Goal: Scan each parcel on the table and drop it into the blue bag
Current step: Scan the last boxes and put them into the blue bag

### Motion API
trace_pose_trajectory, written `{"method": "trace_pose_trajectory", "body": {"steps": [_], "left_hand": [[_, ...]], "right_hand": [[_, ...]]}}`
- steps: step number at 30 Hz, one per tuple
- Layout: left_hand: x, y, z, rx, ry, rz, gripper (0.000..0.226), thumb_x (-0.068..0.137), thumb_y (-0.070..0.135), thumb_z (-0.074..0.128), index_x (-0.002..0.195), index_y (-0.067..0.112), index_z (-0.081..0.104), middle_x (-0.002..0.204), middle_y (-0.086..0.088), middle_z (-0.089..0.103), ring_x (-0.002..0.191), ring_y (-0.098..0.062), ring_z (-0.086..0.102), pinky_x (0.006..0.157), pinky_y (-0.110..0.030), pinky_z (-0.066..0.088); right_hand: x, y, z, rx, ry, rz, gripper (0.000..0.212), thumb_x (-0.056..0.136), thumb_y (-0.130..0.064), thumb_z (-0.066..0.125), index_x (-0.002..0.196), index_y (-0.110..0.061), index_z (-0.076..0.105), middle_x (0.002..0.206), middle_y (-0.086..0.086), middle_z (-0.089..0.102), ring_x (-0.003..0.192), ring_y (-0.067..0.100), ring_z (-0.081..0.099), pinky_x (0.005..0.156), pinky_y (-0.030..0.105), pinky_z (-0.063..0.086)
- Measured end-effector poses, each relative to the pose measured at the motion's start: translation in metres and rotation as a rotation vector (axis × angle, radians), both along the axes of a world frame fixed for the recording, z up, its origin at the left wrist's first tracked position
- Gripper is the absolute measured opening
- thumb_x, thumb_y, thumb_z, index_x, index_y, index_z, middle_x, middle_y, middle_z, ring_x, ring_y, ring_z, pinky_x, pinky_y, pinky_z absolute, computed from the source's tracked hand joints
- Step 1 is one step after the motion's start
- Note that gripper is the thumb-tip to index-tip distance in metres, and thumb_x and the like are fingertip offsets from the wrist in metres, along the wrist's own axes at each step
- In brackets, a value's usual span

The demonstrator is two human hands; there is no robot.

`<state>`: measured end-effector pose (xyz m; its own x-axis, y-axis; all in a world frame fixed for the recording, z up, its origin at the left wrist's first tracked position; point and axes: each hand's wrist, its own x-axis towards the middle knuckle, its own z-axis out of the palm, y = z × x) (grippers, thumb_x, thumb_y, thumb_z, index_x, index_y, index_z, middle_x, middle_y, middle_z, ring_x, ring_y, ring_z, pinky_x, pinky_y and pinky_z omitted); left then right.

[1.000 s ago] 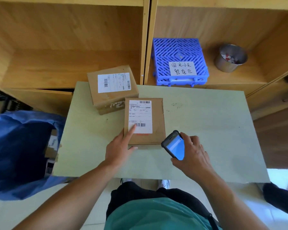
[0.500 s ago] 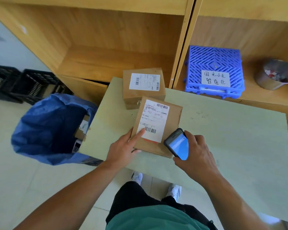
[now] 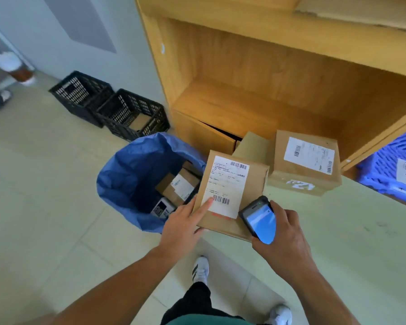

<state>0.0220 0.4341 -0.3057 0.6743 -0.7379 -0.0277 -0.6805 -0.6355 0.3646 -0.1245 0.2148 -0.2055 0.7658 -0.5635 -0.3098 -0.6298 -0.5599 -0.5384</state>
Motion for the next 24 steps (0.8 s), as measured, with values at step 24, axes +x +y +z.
{"method": "trace_pose_trajectory", "body": {"steps": [24], "left_hand": [[0.209,0.171,-0.01,0.281,-0.036,0.45,0.086,0.082,0.03,0.079,0.156,0.037,0.037,0.167,-0.021,0.02,0.142,-0.044,0.039,0.107,-0.067,0.04]], "right_hand": [[0.164,0.097,-0.004,-0.044,0.058,0.177,0.094,0.069,-0.047,0.079,0.146,-0.032,0.027,0.121,-0.004,0.037,0.098,0.02,0.052,0.078,0.04,0.057]]}}
